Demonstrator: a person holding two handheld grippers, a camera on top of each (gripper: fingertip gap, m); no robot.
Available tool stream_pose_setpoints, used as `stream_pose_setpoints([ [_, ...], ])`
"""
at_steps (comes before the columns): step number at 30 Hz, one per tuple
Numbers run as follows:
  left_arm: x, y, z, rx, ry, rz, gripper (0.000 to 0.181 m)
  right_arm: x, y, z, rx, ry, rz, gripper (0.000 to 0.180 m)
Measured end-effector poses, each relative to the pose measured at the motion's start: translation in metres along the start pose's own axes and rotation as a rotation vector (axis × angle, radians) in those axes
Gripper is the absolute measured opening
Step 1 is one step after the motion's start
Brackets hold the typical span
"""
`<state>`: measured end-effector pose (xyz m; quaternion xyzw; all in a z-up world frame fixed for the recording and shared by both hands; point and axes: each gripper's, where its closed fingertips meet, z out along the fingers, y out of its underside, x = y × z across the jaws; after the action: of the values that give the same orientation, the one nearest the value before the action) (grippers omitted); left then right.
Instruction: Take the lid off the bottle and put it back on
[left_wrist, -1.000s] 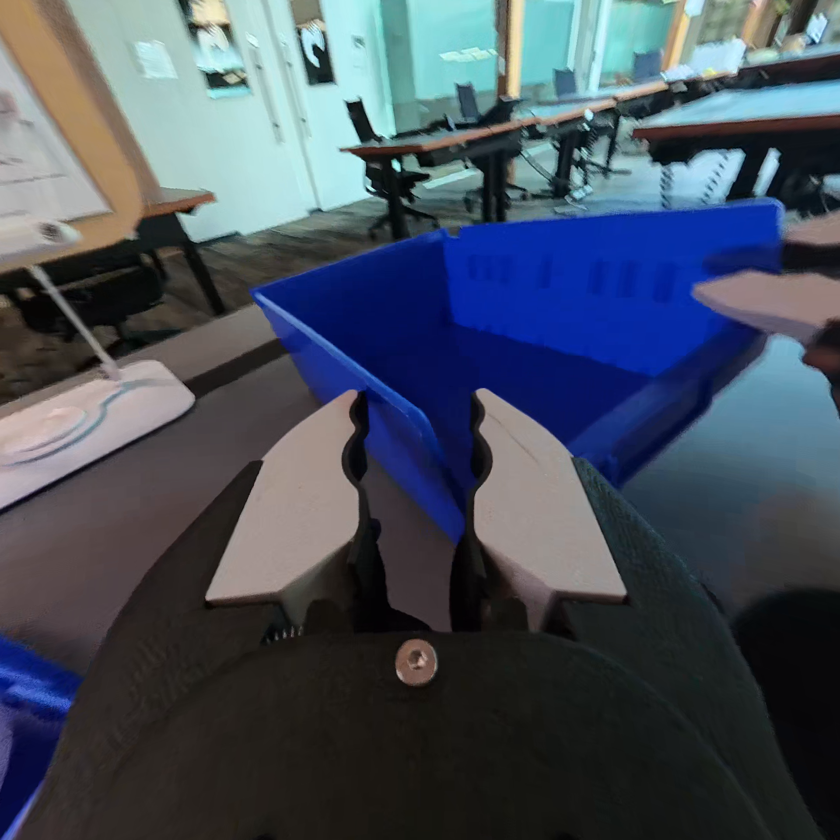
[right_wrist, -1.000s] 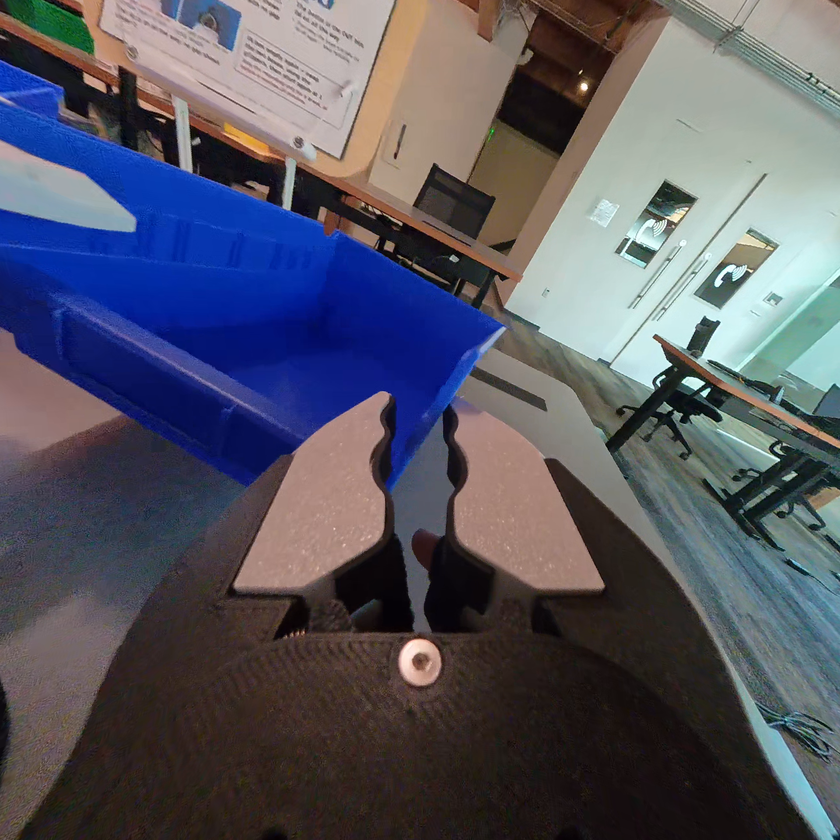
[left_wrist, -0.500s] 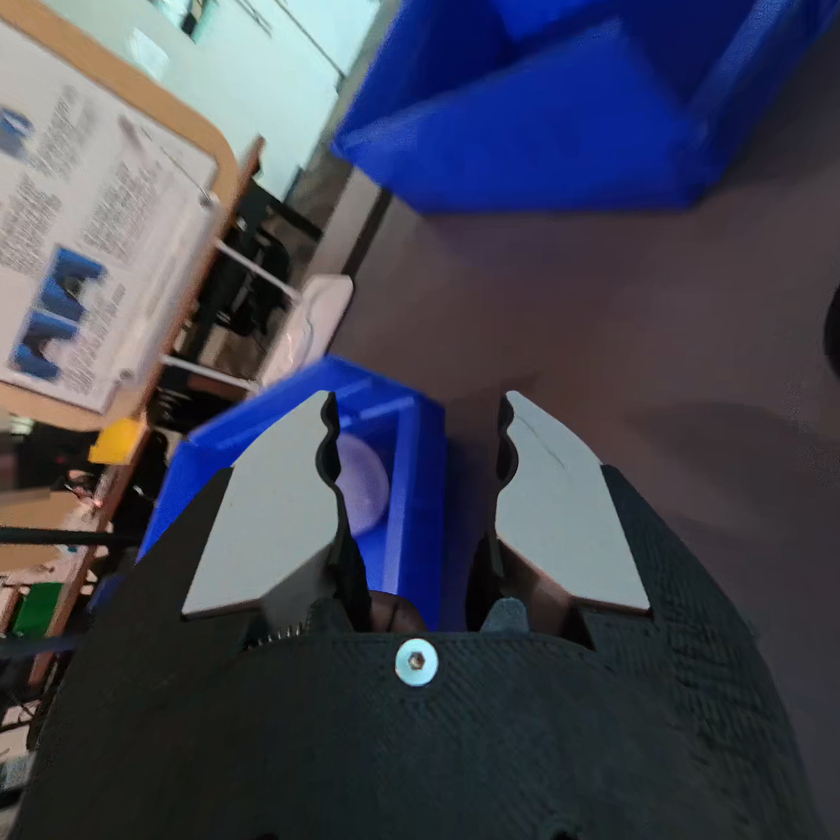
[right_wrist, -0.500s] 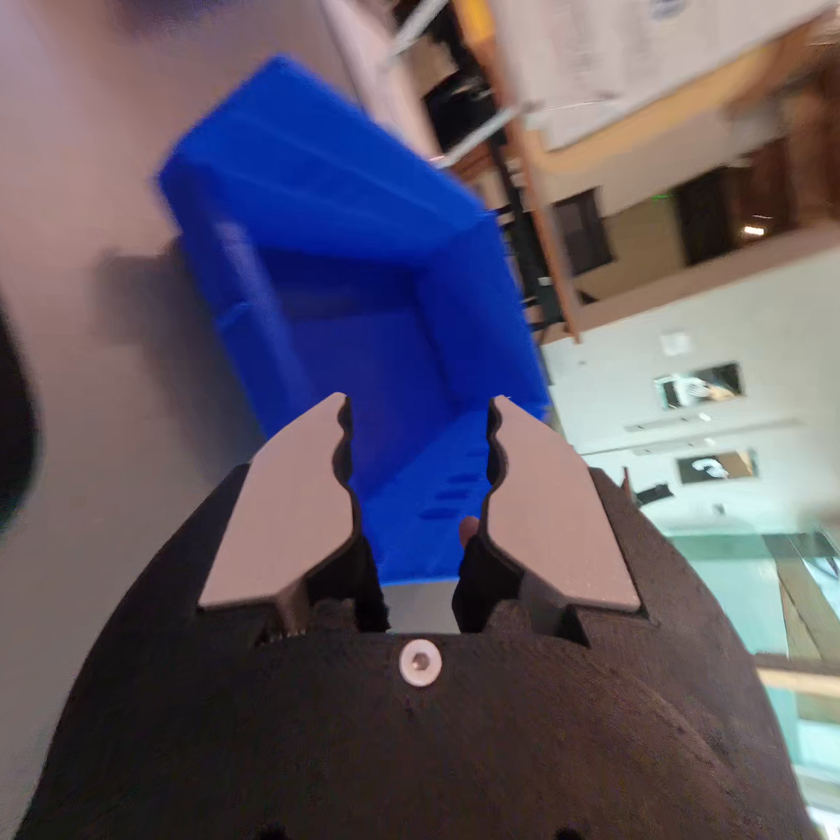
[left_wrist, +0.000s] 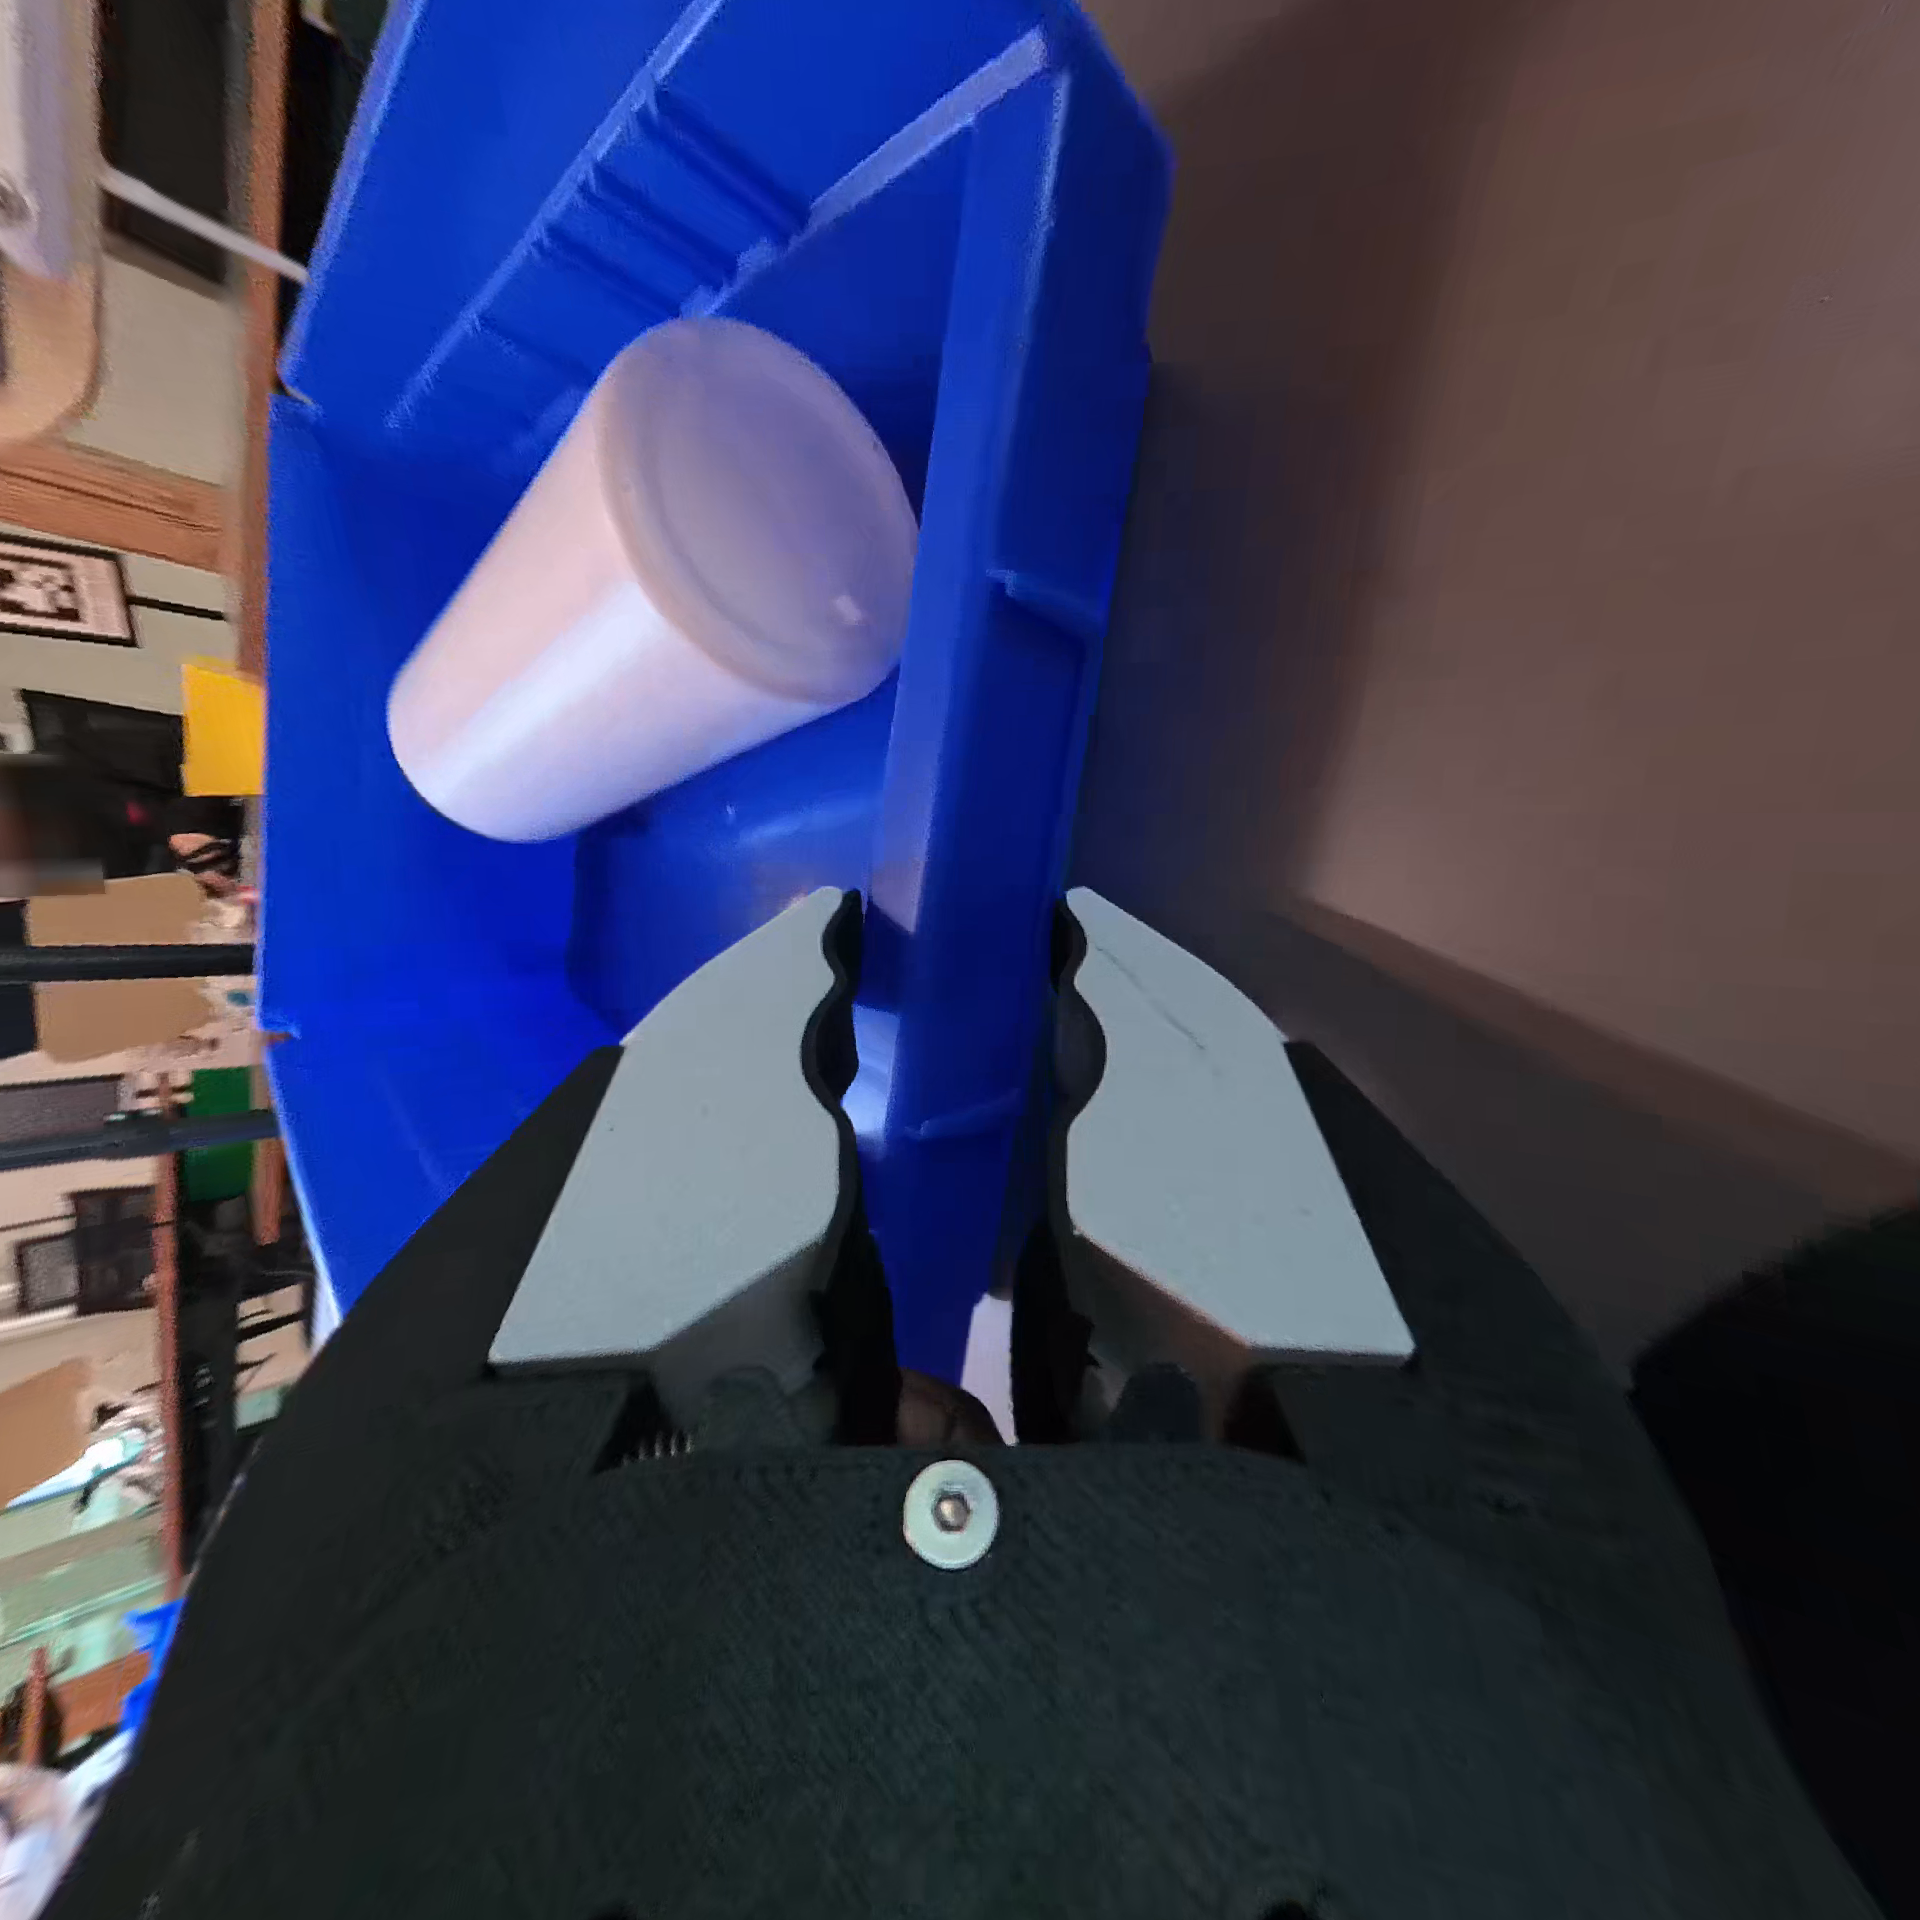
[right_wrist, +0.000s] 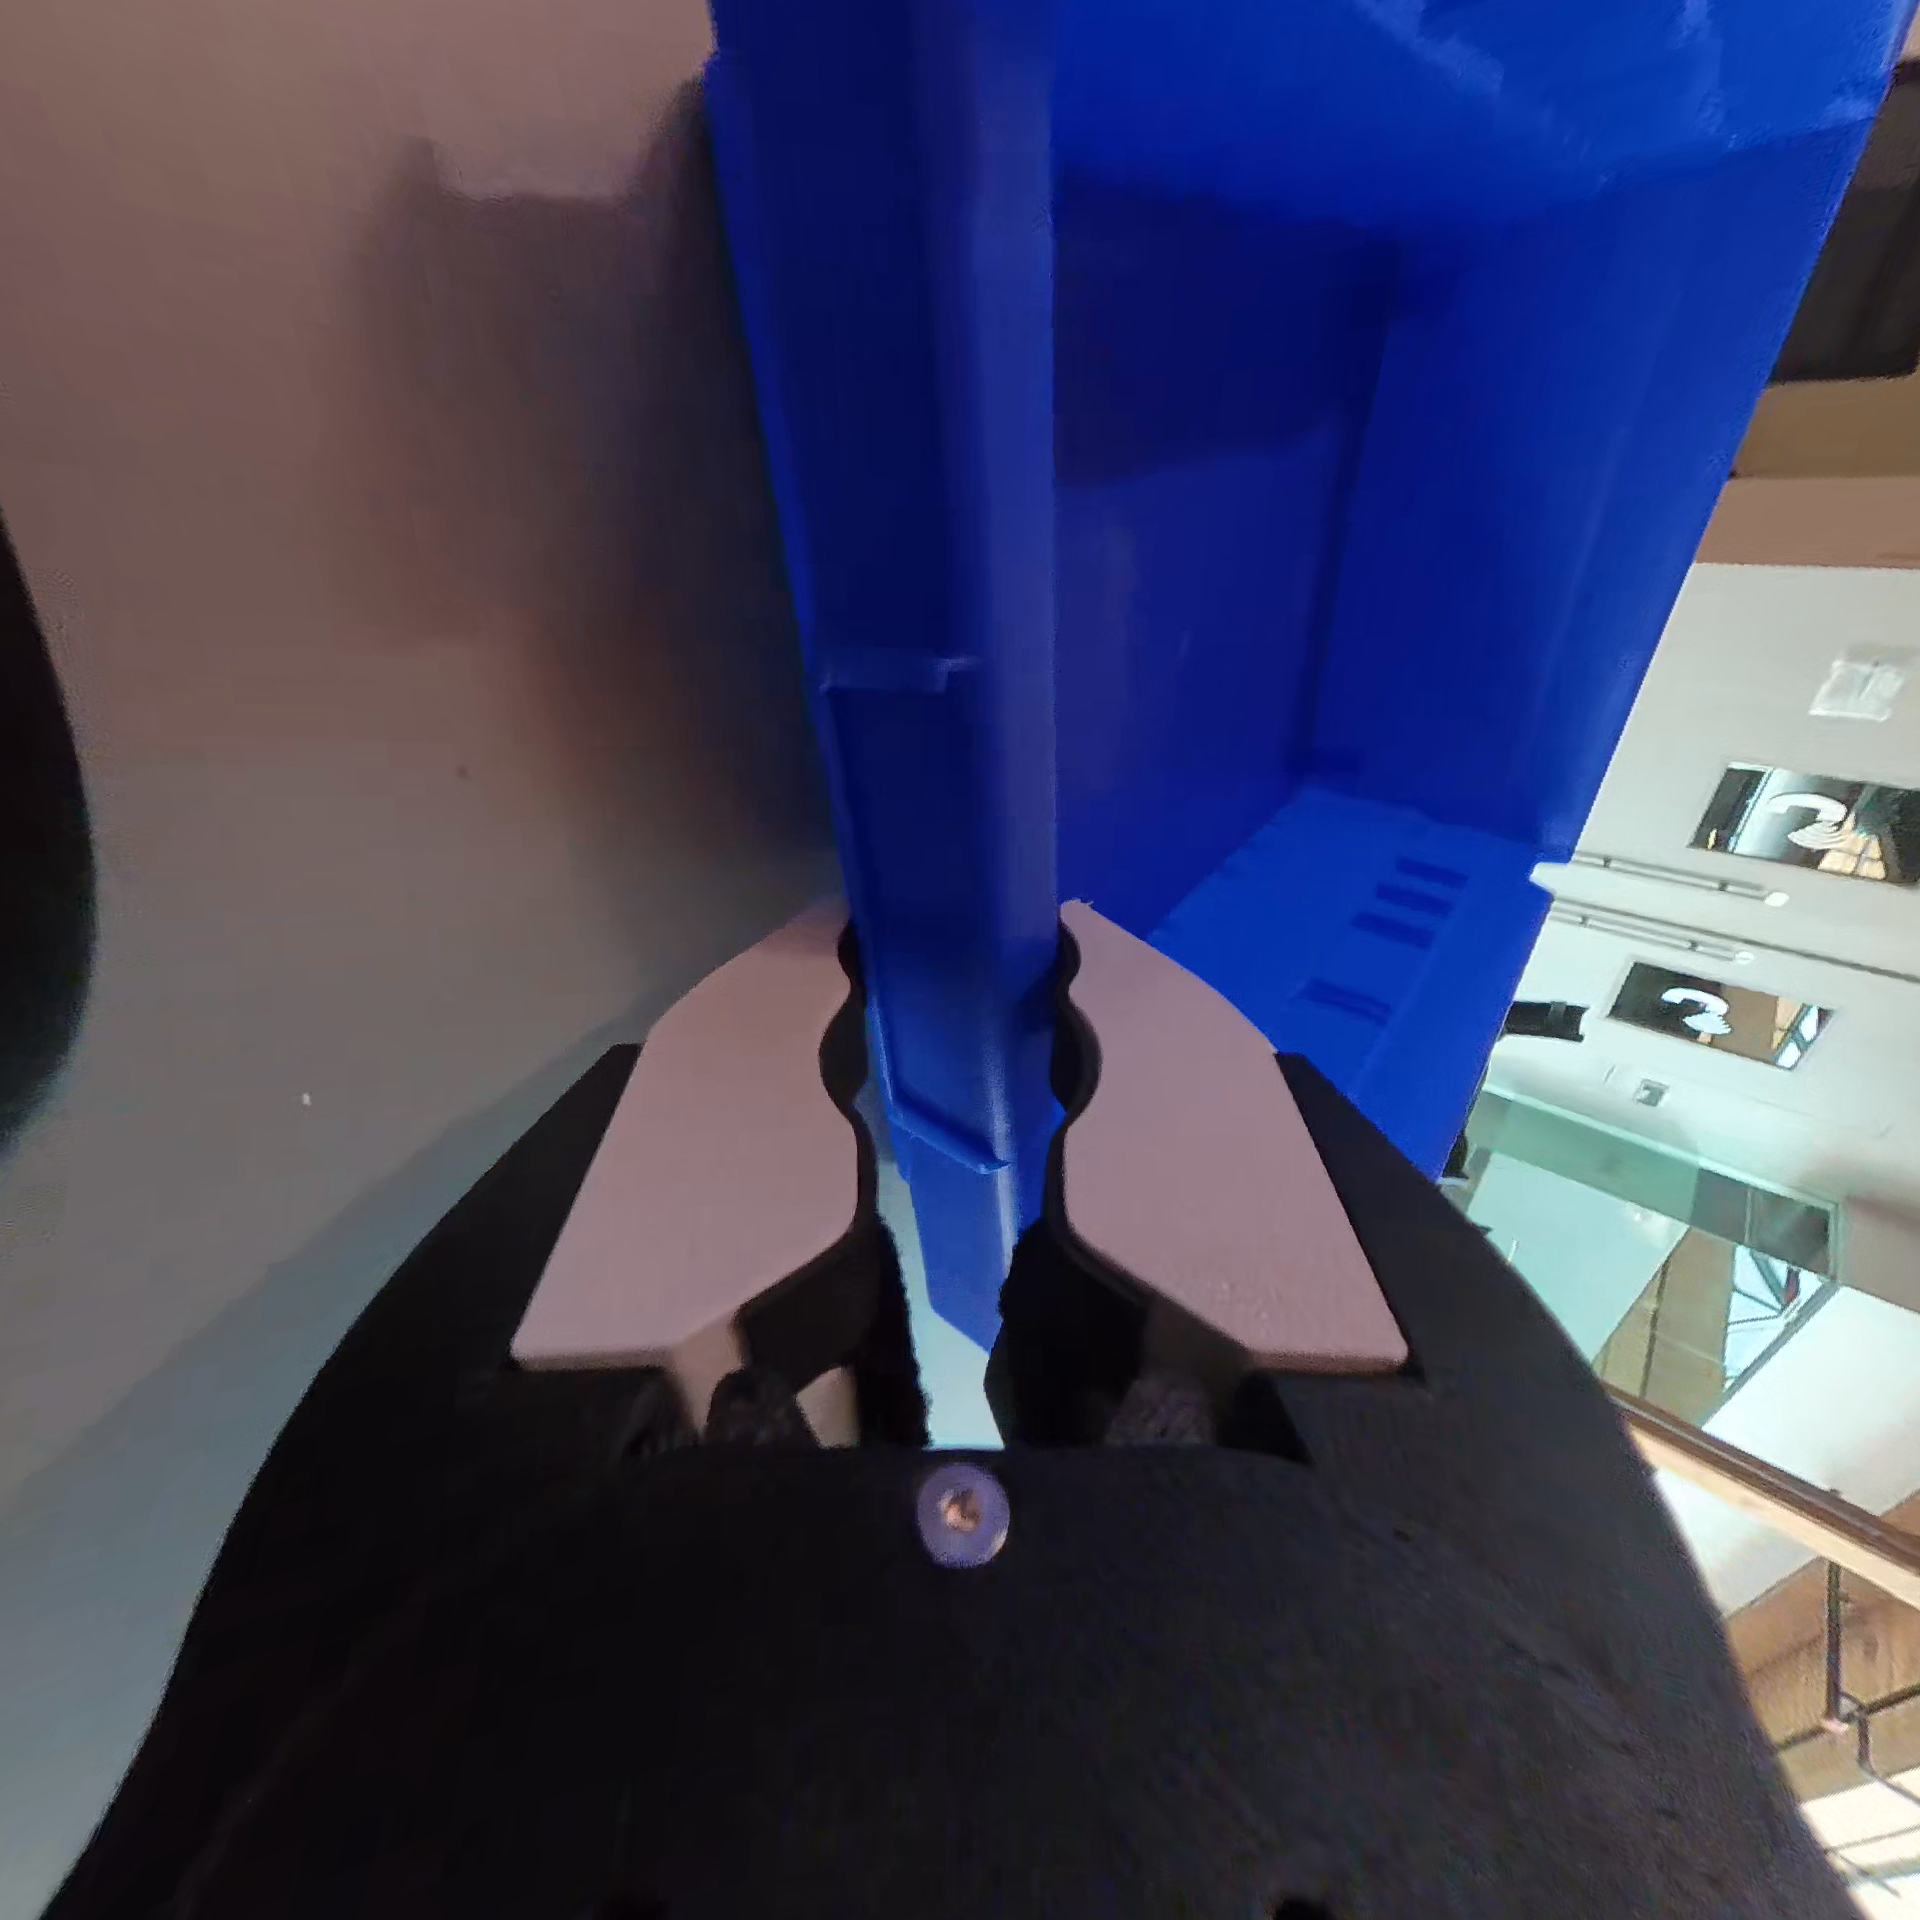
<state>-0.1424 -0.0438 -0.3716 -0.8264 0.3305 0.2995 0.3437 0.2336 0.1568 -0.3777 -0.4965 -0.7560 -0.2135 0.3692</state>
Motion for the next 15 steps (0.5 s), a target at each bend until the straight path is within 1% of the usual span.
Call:
stream_pose_setpoints([
  [4, -0.005, 0.042, -0.016, 0.006, 0.100, -0.037, 0.036, -0.001, 0.015, -0.002, -0.025, -0.006, 0.011, 0.032],
  [7, -0.011, 0.076, -0.029, -0.003, 0.121, -0.044, 0.037, -0.004, 0.028, -0.005, -0.064, -0.019, 0.007, 0.032],
  [12, -0.017, 0.131, -0.053, -0.050, 0.100, -0.040, 0.038, -0.007, 0.048, -0.009, -0.107, -0.039, 0.020, 0.032],
  [15, -0.023, 0.168, -0.067, -0.129, 0.031, 0.061, 0.036, -0.010, 0.063, -0.012, -0.146, -0.066, 0.023, 0.032],
])
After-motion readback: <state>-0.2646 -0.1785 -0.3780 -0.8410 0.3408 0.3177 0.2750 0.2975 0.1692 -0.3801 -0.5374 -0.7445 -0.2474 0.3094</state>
